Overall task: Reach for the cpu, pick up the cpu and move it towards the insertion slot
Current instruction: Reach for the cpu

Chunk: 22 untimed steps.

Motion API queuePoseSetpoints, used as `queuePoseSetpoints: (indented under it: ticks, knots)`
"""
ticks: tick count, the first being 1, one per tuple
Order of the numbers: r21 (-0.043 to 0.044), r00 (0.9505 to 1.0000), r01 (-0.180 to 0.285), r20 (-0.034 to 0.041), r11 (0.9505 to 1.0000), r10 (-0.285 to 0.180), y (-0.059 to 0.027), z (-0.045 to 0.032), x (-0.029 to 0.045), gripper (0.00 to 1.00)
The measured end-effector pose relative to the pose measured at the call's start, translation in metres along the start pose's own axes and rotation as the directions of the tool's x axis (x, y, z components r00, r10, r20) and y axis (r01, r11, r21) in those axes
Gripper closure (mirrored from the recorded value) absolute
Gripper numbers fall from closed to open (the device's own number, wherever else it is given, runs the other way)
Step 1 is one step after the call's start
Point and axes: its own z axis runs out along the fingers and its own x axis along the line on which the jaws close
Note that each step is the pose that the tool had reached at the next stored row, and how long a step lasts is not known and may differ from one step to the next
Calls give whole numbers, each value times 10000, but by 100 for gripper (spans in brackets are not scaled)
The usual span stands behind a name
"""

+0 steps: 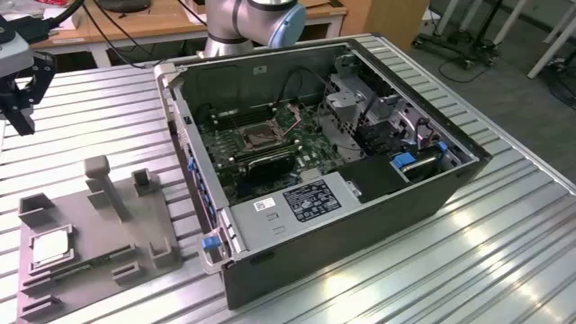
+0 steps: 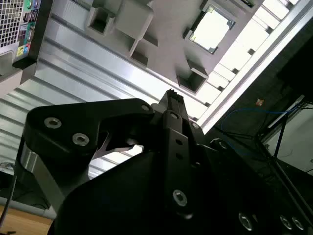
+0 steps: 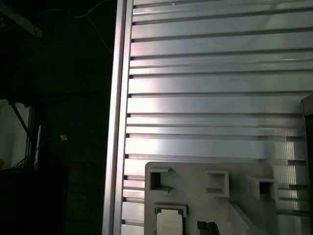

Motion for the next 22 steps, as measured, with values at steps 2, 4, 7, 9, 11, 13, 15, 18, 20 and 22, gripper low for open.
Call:
queuePoseSetpoints:
  ticks: [2,4,7,9,11,13,15,18,20,22]
  knots:
    - [0,10000,0,0,10000,0,0,0,0,89]
    - [0,10000,0,0,10000,0,0,0,0,89]
    - [1,10000,0,-3,10000,0,0,-1,2,89]
    - [1,10000,0,-1,10000,0,0,-1,8,89]
    - [1,10000,-1,-1,10000,1,1,0,17,89]
    - [1,10000,0,-1,10000,0,0,0,24,89]
    - [0,10000,-1,0,10000,1,1,1,36,89]
    - [1,10000,0,-1,10000,0,1,2,52,89]
    - [0,10000,0,11,10000,0,2,2,75,89]
    - [0,10000,1,20,10000,-1,1,4,94,89]
